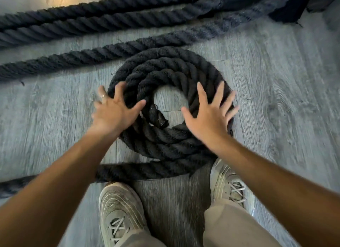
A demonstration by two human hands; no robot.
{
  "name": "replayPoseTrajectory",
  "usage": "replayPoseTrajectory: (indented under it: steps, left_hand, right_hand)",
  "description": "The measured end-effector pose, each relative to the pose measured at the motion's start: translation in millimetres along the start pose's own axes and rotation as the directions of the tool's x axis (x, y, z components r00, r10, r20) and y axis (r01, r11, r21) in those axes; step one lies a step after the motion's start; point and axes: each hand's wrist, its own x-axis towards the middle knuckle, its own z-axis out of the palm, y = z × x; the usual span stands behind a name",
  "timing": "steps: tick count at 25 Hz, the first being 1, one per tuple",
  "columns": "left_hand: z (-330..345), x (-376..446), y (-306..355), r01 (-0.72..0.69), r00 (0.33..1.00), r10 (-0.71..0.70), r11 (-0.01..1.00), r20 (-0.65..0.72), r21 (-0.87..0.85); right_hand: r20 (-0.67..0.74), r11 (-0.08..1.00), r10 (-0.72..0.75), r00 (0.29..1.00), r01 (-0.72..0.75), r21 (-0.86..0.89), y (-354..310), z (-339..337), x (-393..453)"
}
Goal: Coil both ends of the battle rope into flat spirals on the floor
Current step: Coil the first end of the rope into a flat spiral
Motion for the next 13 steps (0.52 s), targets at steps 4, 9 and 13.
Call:
replayPoseTrajectory:
  steps: [4,9,13]
  left_hand:
    - [-13,50,12,-0.172,0.978,0.168,0.985,0.12,0.021]
    - [-3,52,11,-0.059,0.992,0.058,0.998,0.112,0.008]
    - [7,9,3,0.176,0.978,-0.165,0.981,0.129,-0.078]
  right_hand:
    - [0.069,0.995,0.096,0.993,-0.098,0.033,0,20,-40]
    - [0.054,0.998,0.013,0.998,-0.017,0.061,8,18,-21]
    - [0.124,0.978,-0.207,0.97,0.206,0.018,30,-3,23]
